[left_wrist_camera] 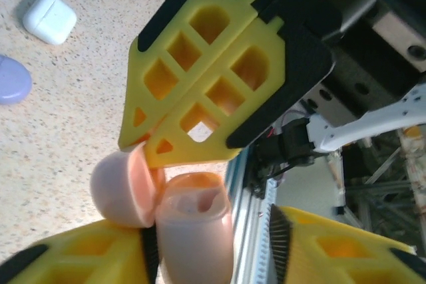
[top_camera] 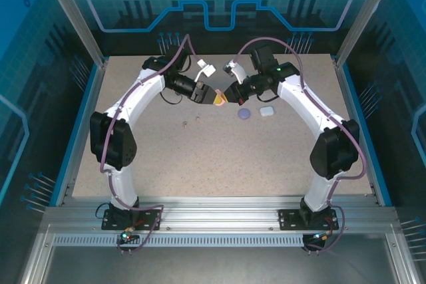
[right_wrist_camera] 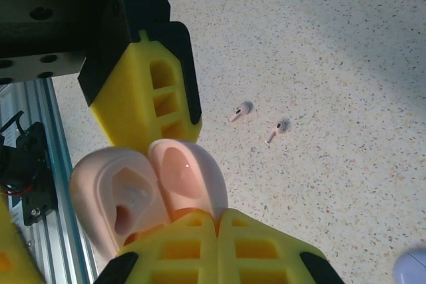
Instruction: Insert wireless bluetooth earbuds into charging case
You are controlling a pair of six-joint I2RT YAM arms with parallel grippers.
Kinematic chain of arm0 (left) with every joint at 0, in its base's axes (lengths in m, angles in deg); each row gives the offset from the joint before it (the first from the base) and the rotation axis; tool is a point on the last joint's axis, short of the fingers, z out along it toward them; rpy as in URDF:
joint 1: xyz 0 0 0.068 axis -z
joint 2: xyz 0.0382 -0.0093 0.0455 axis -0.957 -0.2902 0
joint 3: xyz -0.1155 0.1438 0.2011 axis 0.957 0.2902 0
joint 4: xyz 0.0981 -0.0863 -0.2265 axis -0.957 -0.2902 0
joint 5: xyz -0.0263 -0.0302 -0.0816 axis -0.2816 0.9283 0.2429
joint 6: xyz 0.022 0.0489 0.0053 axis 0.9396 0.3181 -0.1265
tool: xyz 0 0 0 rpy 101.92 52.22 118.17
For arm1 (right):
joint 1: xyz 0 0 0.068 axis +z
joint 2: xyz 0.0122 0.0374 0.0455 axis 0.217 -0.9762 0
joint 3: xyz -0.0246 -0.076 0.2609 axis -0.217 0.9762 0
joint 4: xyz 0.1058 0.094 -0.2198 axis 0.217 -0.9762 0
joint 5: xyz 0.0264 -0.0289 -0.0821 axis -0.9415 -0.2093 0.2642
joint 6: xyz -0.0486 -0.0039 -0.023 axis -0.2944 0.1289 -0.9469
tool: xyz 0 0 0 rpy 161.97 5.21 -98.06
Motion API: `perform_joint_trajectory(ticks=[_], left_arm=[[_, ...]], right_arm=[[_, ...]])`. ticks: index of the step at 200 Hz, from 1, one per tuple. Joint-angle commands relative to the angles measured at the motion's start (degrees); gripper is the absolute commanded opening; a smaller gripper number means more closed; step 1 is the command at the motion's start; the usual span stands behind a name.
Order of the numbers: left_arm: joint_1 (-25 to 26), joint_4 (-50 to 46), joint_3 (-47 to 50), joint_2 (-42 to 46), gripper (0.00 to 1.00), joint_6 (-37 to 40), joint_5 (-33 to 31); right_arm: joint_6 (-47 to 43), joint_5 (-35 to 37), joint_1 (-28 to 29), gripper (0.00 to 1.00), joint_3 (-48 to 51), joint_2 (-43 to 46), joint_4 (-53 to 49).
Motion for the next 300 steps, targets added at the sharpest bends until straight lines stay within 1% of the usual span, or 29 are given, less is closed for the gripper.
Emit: perform_joint_trajectory(ticks=[1,79,111,132,176,265,285,300], left_arm=[[-0.38,0.23,-2.28,-0.56,0.54,1.94,2.27],[-0.56,-2.48,-4.76,-1.93,0.52,3.92,2.08],[-0.58,-3.96,-6.53,-3.39,0.47,4.80,1.86],[-0.56,-4.68,-7.86,-4.27,0.42,5.09,1.71],[-0.56,-5.05,-8.75,-5.07,0.39,5.39,1.99],[-0.47,-6.11,-9.89,-6.35,0.38,6.03,2.03],[-0.47,-6.29,-10.33,-6.77,0.42,5.94,1.96],[-0.42,-6.41,-10.43,-6.96,0.41,6.06,1.95]], right_arm=[[-1.69,-1.35,0.51,0.00,-1.80,0.25,-3.38],[-3.11,-2.19,0.51,0.00,-3.64,-0.28,-5.99],[-3.86,-1.88,0.59,0.00,-4.53,-0.56,-7.34],[-3.97,-1.74,0.68,0.00,-5.06,-0.83,-7.80],[-4.43,-1.41,0.95,0.00,-5.92,-1.59,-8.60],[-4.98,-0.69,1.56,0.00,-7.84,-3.12,-9.74],[-4.86,-0.04,1.65,0.00,-8.11,-3.07,-9.70],[-4.82,0.10,1.68,0.00,-8.19,-2.99,-9.65]])
